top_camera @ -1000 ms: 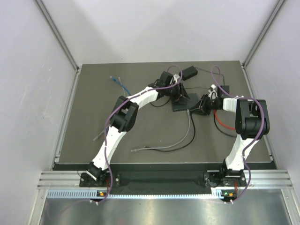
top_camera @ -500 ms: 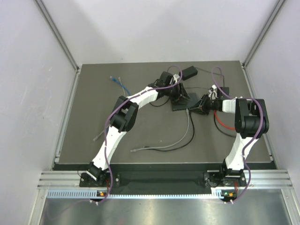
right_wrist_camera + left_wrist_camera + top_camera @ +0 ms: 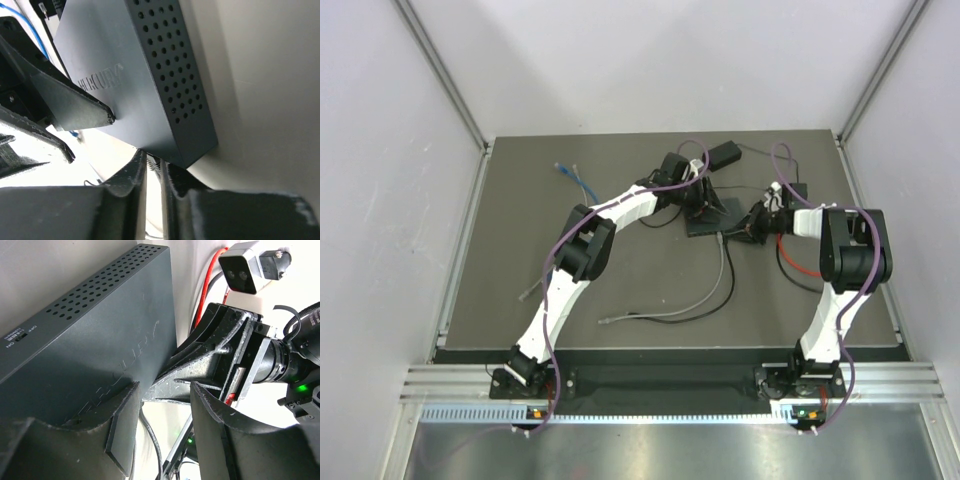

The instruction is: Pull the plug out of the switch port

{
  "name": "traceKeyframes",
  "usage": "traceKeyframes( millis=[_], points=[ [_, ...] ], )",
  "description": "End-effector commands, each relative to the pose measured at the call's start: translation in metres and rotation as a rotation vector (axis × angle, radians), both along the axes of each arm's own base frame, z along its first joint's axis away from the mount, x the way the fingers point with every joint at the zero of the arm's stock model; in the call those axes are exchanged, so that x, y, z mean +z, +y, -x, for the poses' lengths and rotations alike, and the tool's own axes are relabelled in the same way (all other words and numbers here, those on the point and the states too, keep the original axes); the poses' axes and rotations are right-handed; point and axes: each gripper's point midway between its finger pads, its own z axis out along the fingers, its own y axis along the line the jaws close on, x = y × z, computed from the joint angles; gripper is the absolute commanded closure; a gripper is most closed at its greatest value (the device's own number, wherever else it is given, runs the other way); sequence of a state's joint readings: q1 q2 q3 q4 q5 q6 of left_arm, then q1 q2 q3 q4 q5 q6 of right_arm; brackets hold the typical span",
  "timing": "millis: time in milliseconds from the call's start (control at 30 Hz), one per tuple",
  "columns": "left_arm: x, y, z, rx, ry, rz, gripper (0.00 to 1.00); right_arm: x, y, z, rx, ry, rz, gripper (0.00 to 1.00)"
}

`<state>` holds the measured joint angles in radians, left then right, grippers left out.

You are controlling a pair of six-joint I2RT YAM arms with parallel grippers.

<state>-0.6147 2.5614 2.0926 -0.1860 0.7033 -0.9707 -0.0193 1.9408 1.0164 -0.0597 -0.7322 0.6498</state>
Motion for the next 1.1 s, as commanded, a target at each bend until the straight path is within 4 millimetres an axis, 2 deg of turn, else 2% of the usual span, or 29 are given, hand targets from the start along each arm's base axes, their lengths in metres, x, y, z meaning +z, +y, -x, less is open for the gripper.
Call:
traceKeyframes(
  millis=[0,33,100,167,200,267,433,667,900,1033,1067],
  points=[
    [-0.059,0.015,0.011,0.017,0.083,-0.133,0.49,-0.011,-0.001,-0.012,-0.036,0.016,0.033,0.95],
    [-0.060,0.016,0.010,0.019,0.085,-0.135,0.49,-0.010,0.000,-0.010,-0.030,0.025,0.026,1.00],
    [-0.060,0.016,0.010,0.019,0.084,-0.135,0.49,-0.005,0.001,-0.012,-0.018,0.031,0.021,1.00],
    [-0.060,0.015,0.010,0.018,0.083,-0.133,0.49,-0.005,0.002,-0.006,0.013,0.062,0.017,1.00],
    [-0.060,0.014,0.010,0.014,0.083,-0.130,0.49,-0.003,0.003,-0.010,0.025,0.055,0.016,1.00],
    [-0.060,0.014,0.009,0.017,0.085,-0.128,0.49,-0.006,0.003,-0.002,0.062,0.088,0.019,1.00],
    [-0.058,0.013,0.009,0.012,0.085,-0.120,0.49,-0.001,0.001,-0.003,0.092,0.021,0.046,1.00],
    [-0.052,0.016,0.007,0.008,0.052,-0.135,0.49,0.009,0.003,0.001,0.125,-0.086,0.043,0.82],
    [-0.011,0.028,-0.006,0.028,-0.084,-0.156,0.49,0.004,0.011,0.001,0.091,-0.080,-0.029,0.77],
    [0.003,0.034,-0.005,0.031,-0.100,-0.173,0.49,0.003,0.015,-0.002,0.089,-0.089,-0.073,0.77],
    [0.012,0.037,-0.005,0.022,-0.136,-0.180,0.49,0.002,0.015,-0.002,0.085,-0.089,-0.078,0.77]
  ],
)
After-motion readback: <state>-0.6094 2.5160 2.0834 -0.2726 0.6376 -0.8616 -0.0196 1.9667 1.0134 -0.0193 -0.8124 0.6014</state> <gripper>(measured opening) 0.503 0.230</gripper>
